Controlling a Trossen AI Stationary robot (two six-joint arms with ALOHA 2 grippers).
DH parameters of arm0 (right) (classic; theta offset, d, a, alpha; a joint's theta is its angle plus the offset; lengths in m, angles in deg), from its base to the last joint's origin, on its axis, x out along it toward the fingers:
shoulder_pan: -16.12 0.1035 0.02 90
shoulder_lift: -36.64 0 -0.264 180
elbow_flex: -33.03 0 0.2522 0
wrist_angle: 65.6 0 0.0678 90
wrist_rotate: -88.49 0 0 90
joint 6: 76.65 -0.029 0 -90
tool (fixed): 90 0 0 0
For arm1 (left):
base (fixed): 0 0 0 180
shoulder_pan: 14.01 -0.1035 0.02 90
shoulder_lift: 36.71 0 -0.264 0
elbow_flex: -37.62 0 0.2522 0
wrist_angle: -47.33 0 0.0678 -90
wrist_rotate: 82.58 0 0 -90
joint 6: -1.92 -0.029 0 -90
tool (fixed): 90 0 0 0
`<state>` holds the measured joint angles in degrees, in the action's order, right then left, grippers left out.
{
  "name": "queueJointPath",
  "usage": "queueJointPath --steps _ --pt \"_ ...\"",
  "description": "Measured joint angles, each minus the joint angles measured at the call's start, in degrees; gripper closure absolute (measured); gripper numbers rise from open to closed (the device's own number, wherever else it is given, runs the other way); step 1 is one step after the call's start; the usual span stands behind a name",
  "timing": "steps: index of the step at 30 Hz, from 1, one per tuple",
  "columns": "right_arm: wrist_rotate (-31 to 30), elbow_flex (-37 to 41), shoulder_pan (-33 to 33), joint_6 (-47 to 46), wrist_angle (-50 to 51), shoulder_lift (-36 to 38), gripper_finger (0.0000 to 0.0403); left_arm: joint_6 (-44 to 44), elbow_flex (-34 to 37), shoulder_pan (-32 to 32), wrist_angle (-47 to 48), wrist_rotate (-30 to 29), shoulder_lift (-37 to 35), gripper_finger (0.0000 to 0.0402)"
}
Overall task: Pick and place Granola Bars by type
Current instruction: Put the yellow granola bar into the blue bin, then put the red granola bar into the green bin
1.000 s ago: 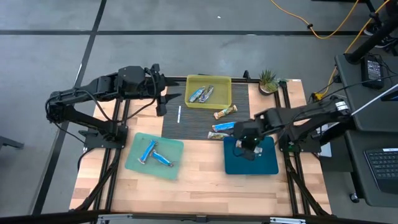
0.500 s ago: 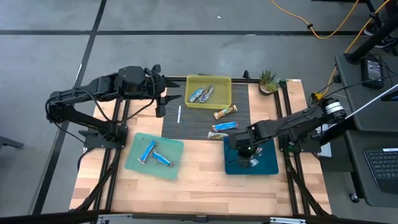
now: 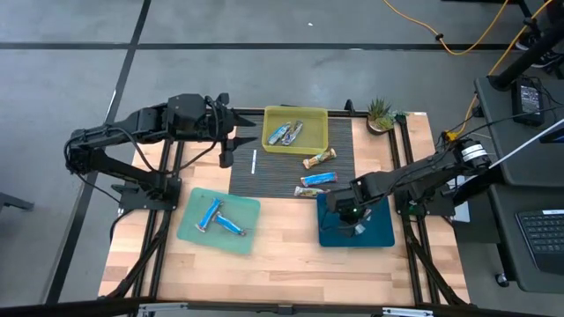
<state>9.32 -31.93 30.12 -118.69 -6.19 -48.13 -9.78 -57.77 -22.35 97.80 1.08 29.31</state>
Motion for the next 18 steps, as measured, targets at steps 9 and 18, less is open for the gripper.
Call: queueJointPath --steps 9,18 --pt "-7.67 -4.63 -0.04 -1.38 3.54 0.00 0.0172 0.42 0.00 0.00 0.00 0.53 0.00 0.0241" --pt "-21.32 -11.84 -0.07 -0.83 12.59 0.02 0.0117 1.04 0.00 0.00 0.00 0.53 0.00 0.0245"
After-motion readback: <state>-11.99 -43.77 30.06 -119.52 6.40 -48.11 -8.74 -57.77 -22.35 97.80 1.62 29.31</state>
